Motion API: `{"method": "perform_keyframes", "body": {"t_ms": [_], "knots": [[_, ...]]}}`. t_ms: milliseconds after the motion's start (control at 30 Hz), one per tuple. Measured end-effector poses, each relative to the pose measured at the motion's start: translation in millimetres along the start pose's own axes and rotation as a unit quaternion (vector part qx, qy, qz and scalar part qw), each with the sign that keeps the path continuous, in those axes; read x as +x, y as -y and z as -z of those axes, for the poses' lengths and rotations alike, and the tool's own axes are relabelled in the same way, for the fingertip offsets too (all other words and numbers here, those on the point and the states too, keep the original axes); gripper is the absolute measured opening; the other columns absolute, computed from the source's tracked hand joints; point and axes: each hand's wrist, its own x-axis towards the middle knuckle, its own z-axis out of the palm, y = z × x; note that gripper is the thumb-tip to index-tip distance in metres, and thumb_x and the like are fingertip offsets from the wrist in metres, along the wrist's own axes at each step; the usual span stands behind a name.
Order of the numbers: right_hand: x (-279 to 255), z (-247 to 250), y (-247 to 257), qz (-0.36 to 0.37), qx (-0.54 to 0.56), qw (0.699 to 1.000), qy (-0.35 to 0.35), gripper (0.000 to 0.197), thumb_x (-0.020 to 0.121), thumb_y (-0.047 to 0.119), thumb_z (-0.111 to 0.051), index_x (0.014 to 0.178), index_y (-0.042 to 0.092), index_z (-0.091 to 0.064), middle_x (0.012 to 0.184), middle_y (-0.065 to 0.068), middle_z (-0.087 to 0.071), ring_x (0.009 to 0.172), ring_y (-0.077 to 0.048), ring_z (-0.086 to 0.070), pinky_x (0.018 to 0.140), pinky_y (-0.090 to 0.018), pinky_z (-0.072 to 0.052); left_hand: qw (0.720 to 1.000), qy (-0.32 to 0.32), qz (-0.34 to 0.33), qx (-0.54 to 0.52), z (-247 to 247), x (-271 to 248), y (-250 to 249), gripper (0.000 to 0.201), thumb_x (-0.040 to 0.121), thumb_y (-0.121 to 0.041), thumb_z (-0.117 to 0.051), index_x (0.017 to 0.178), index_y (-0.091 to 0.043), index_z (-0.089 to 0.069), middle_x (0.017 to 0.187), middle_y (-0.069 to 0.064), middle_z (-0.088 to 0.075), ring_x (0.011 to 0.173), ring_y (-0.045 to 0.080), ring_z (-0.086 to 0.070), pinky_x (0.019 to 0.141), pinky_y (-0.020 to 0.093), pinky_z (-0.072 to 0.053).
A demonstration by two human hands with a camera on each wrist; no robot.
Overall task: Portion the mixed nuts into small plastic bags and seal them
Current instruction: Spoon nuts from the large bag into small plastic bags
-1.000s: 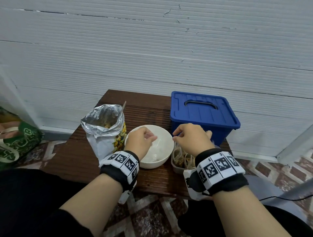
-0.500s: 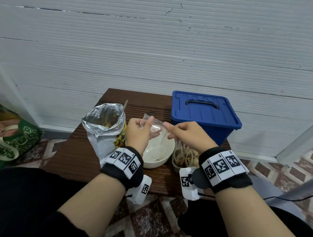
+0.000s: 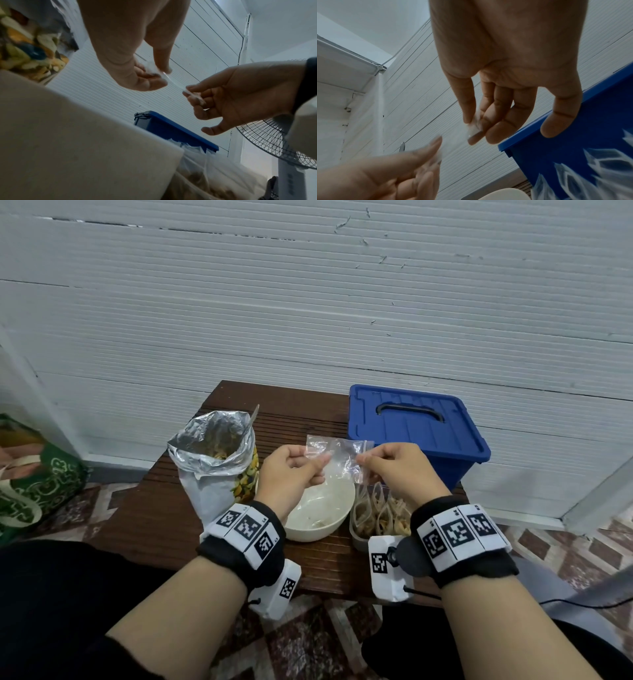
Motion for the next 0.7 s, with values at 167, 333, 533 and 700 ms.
{"method": "perform_keyframes", "body": {"t_ms": [167, 333, 533, 700], "knots": [[0.3, 2.9, 0.2, -0.01, -0.016, 1.0, -0.007, 0.02, 0.091, 0.021, -0.064, 0.077, 0.007, -0.069, 0.07, -0.003, -0.066, 0.062, -0.01, -0.059, 0.045, -0.01, -0.043, 1.0, -0.007, -0.004, -0.014, 0.1, -1.4, 0.4, 0.024, 0.082, -0.017, -0.073, 0.099, -0.006, -0.06, 0.081, 0.007, -0.068, 0.064, 0.008, -0.065, 0.061, 0.019, -0.055], [0.8, 1.7, -1.6, -0.01, -0.031, 0.999, -0.027, 0.026, 0.09, 0.02, -0.064, 0.079, -0.003, -0.069, 0.066, -0.005, -0.065, 0.057, -0.007, -0.056, 0.052, -0.014, -0.045, 0.999, -0.017, 0.004, 0.03, 0.3, -0.9, 3.9, 0.035, 0.081, -0.021, -0.075, 0.109, -0.011, -0.055, 0.095, 0.006, -0.065, 0.073, 0.008, -0.066, 0.067, 0.022, -0.056], [1.1, 1.0, 0.1, 0.004, -0.073, 0.997, -0.025, 0.026, 0.089, 0.025, -0.066, 0.079, 0.0, -0.07, 0.068, -0.007, -0.065, 0.063, -0.014, -0.059, 0.055, -0.02, -0.046, 0.911, 0.043, -0.209, 0.352, 3.8, -4.4, -0.5, 0.097, 0.057, -0.054, -0.084, 0.14, -0.035, -0.038, 0.137, -0.016, -0.039, 0.129, 0.004, -0.03, 0.108, 0.027, -0.023], [-3.2, -1.6, 6.7, 0.021, -0.074, 0.997, 0.023, 0.021, 0.086, 0.023, -0.068, 0.074, 0.007, -0.072, 0.057, 0.004, -0.062, 0.059, -0.009, -0.057, 0.057, -0.02, -0.041, 0.832, 0.14, -0.286, 0.454, 0.6, -3.6, -6.6, 0.096, 0.053, -0.073, -0.072, 0.138, -0.047, -0.036, 0.131, -0.03, -0.035, 0.135, 0.001, -0.023, 0.111, 0.027, -0.009]]}}
